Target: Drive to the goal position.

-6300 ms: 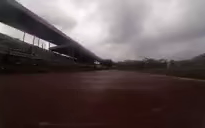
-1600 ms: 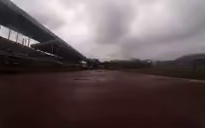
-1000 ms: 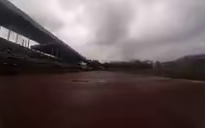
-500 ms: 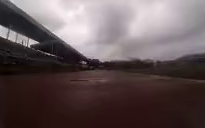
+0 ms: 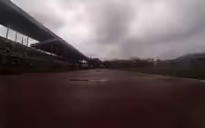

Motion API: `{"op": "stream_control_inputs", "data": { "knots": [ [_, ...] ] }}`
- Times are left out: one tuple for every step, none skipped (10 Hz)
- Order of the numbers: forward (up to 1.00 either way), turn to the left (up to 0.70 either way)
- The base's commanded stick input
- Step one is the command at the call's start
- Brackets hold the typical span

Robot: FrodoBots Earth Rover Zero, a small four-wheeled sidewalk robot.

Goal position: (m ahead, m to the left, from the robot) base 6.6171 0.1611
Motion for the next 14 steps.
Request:
{"op": "stream_control_inputs", "data": {
  "knots": [
    [0.5,0.0],
    [0.5,0.0],
    [0.5,0.0],
    [0.5,0.0],
    [0.5,0.0],
    [0.5,0.0],
    [0.5,0.0],
    [0.5,0.0],
    [0.5,0.0],
    [0.5,0.0],
    [0.5,0.0],
    [0.5,0.0],
    [0.5,0.0],
    [0.5,0.0]
  ]
}}
